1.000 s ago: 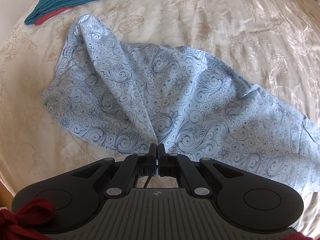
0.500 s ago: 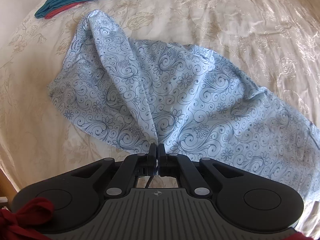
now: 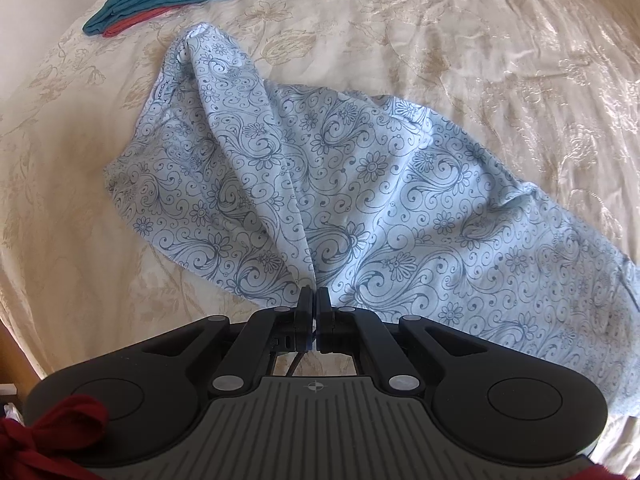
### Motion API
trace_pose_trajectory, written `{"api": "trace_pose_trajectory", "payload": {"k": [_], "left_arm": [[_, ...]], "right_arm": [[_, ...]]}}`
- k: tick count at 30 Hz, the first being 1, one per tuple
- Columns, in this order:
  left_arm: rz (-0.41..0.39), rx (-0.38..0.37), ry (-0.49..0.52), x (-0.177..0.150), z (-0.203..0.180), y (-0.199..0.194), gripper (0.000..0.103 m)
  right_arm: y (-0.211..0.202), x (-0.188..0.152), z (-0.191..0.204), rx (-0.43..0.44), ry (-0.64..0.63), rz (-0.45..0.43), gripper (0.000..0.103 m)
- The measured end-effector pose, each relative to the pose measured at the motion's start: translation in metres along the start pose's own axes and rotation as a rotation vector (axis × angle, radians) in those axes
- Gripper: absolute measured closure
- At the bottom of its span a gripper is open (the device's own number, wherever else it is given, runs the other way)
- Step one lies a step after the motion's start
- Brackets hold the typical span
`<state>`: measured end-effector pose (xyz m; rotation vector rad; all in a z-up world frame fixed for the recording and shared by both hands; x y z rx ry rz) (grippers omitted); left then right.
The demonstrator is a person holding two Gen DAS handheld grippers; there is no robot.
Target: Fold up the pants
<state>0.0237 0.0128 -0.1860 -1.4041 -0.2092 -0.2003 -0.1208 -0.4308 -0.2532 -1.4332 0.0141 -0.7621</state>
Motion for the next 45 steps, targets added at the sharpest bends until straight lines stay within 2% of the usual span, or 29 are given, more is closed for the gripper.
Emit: {"api": "trace_pose_trajectory", "payload": {"k": [6,9,15,17,18,20,22,25,30,35,41,45], "left_arm": [[-0.053,-0.037,-0.028,0.007,-0.002,-0.022,0.102],[-0.045,-0.05,-0.017,0.008,-0.011,-0.018,0.102],[0.009,-0.022,0.033,-0.002,-0.028,0.004,0.101],[0.03,-0.042,0.033,-0.006,-0.028,0.006,0.101],[0.03,-0.048,0.034,-0.008,-0.027,0.005,0.101],[0.028,-0.045,0.044,-0.013,-0.026,0.001,0.101],[0.019,-0.045,0.054,-0.015,-0.024,-0.005,0.101],[-0.004,-0.038,0.061,-0.013,-0.017,-0.015,0.101],[-0.042,-0.014,0.017,0.005,0.009,-0.029,0.101],[-0.095,0.033,-0.041,0.033,0.047,-0.037,0.101],[-0.124,0.082,-0.048,0.07,0.092,-0.032,0.101],[-0.122,0.081,-0.054,0.092,0.12,-0.024,0.101]], "right_arm": [[-0.035,0.027,-0.009,-0.042,-0.029,-0.089,0.096],[-0.023,0.032,-0.02,-0.089,-0.016,-0.07,0.096],[0.015,0.021,-0.028,-0.101,-0.017,0.015,0.096],[0.021,0.015,-0.029,-0.115,-0.011,0.041,0.092],[0.024,0.013,-0.03,-0.121,-0.002,0.054,0.086],[0.026,0.009,-0.032,-0.141,0.01,0.064,0.08],[0.023,0.008,-0.035,-0.161,0.02,0.058,0.067],[0.014,0.01,-0.04,-0.187,0.049,0.031,0.065],[-0.011,0.022,-0.04,-0.219,0.058,-0.054,0.064],[-0.032,0.041,-0.013,-0.155,0.039,-0.118,0.064],[-0.04,0.058,0.057,-0.022,-0.002,-0.156,0.063],[-0.036,0.063,0.121,0.059,-0.053,-0.15,0.063]]}}
Point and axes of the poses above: each gripper's, at about its wrist camera, not at the fingertips, and y roughly the way its jaws point, z to its left, x to its top, the point moved 5 cm from there along y, roughly the way its jaws point, and after that the axes turned 2 degrees about x, right-handed, at the moved point
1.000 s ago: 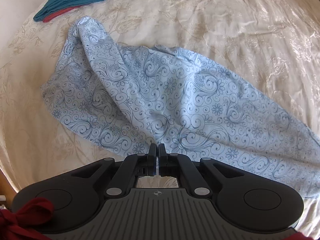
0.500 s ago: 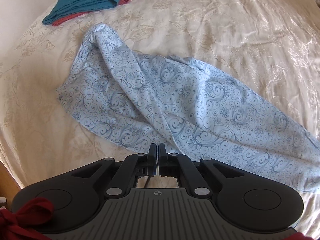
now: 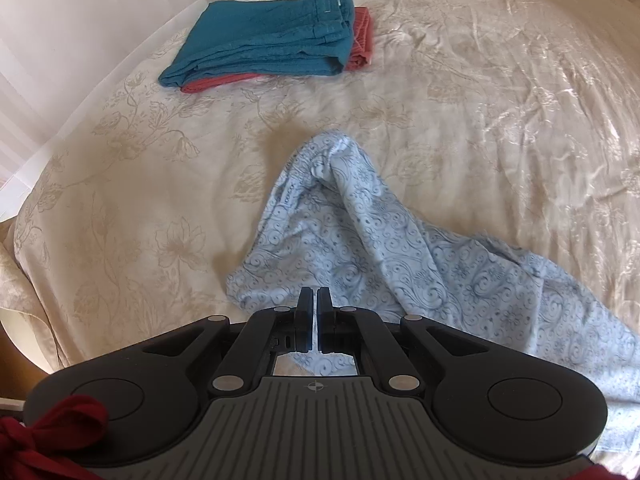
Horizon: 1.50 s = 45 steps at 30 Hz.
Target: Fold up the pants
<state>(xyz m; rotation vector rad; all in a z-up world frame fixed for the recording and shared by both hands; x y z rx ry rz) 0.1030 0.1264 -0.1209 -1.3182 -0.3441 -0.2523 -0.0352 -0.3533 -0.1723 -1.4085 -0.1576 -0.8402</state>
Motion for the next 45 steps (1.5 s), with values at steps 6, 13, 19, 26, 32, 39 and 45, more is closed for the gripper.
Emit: {"api": "trace_pose_trajectory", "payload": {"k": [6,13,19,26,32,39,45], "left_arm": [[0.02,-0.02,0.025,0.022,0.023,0.03,0.101],[0.102,-0.081,0.02,0.033,0.043,0.082,0.101],[0.152,-0.097,0.068,0.039,0.048,0.126,0.101],[0.196,-0.085,0.107,0.041,0.06,0.165,0.101],[0.208,-0.136,0.086,0.048,0.071,0.175,0.101],[0.227,-0.176,0.065,0.055,0.083,0.186,0.101],[0.223,-0.2,0.025,0.07,0.114,0.187,0.101]], "right_arm": [[0.018,0.002,0.101,0.133,-0.041,0.023,0.063],[0.048,-0.007,0.219,0.274,-0.128,0.026,0.063],[0.074,-0.017,0.305,0.373,-0.21,0.066,0.063],[0.11,-0.02,0.38,0.45,-0.348,0.121,0.062],[0.143,-0.024,0.425,0.503,-0.436,0.173,0.051],[0.179,-0.029,0.441,0.556,-0.405,0.304,0.05],[0.178,-0.03,0.448,0.666,-0.349,0.361,0.09]]}}
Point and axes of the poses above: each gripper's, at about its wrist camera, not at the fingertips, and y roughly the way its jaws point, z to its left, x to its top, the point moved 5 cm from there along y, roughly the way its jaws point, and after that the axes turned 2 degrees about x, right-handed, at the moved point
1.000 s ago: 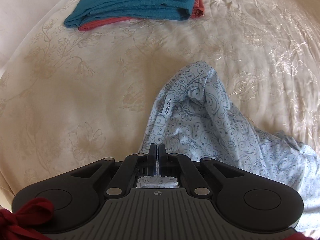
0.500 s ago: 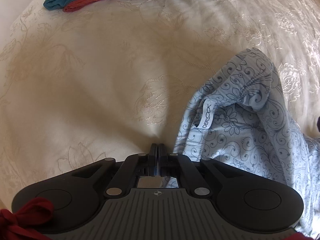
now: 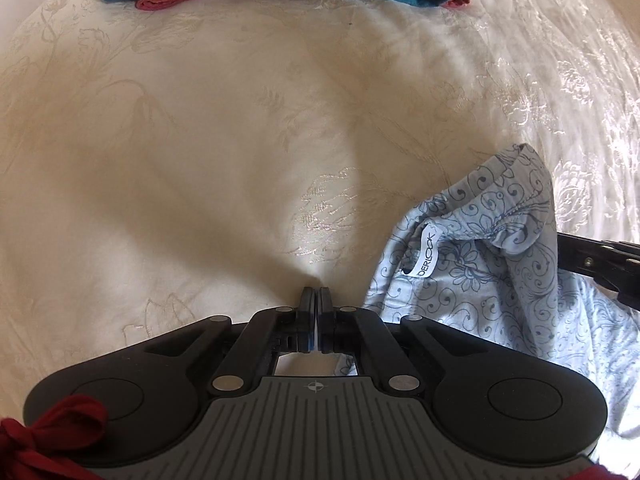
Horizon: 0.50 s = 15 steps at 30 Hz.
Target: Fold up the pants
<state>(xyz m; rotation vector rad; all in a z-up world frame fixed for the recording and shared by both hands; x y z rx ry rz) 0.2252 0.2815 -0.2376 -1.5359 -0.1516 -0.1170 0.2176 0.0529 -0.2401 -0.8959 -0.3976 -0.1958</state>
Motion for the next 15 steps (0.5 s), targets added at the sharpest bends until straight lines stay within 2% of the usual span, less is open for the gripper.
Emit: {"api": "trace_pose_trajectory", "payload": {"k": [5,9,12,15], "left_arm": [[-0.059,0.046,0.004,0.01,0.024,-0.022,0.101],[-0.089,0.032,-0.032,0.015,0.045,-0.042,0.101],[-0.112,0.048,-0.022,0.018,0.056,-0.054,0.101],[-0.127,0.054,-0.004,0.01,0.046,-0.063,0.101]], "right_arm": [[-0.036,-0.006,0.037,0.005,-0.106,-0.08,0.094],[-0.056,-0.029,0.075,0.016,-0.178,-0.107,0.094],[-0.052,-0.053,0.096,0.022,-0.211,-0.084,0.094],[-0.036,-0.077,0.112,0.018,-0.24,-0.024,0.094]]}}
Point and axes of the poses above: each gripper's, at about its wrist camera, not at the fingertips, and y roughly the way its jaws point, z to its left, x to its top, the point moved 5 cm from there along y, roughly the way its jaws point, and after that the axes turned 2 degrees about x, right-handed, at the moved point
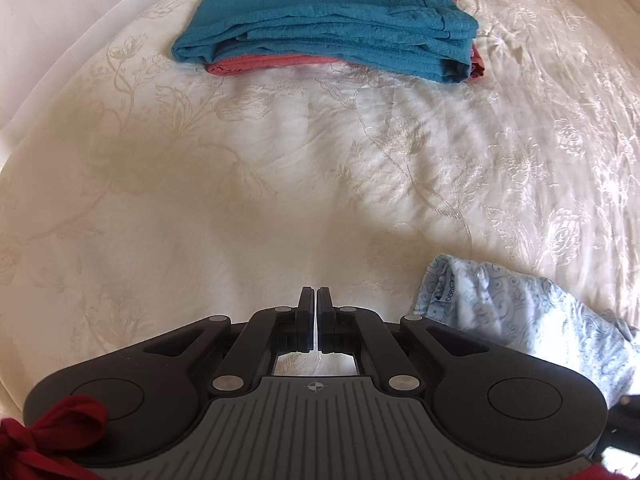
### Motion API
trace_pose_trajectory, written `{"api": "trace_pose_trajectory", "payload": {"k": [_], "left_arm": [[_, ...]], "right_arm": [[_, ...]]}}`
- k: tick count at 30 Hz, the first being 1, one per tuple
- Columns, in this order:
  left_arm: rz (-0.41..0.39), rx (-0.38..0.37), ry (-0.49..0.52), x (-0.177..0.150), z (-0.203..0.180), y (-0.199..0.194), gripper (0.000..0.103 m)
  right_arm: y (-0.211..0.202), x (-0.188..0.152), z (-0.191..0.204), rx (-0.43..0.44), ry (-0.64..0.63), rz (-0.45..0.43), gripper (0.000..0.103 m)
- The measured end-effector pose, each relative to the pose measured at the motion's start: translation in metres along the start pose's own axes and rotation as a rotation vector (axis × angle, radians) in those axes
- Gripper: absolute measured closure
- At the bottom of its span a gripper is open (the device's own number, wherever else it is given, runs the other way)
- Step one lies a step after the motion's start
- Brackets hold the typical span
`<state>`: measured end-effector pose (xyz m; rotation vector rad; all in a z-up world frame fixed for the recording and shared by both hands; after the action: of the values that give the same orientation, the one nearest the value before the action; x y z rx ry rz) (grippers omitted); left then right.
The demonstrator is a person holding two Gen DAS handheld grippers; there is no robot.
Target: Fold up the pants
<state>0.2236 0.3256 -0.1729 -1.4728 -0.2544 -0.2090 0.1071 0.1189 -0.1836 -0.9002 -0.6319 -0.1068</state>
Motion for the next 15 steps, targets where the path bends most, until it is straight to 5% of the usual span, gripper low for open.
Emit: {"api": "trace_pose_trajectory", "payload": {"k": [8,15], "left_arm": [[-0.031,-0.038,0.074,-0.016,-0.028,-0.012,0.101],[0.004,-0.108,0.174,-0.035,-0.064,-0.005,0.1]], "right_arm": [[0.046,-0.035,0.028,-0.028,-0.054,0.086,0.092],[0.037,-0.038,0.031,-0.088,-0.065,0.066,0.069]]}}
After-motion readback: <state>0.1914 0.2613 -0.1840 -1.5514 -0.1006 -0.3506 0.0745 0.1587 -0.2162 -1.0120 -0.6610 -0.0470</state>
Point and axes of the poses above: each gripper's, at about its wrist camera, not at the fingertips, and y roughly the way its jaws point, z to its left, x to its top, the point moved 5 cm from there along y, roughly the way its jaws point, and after that the axes turned 2 degrees about x, right-handed, at the moved point
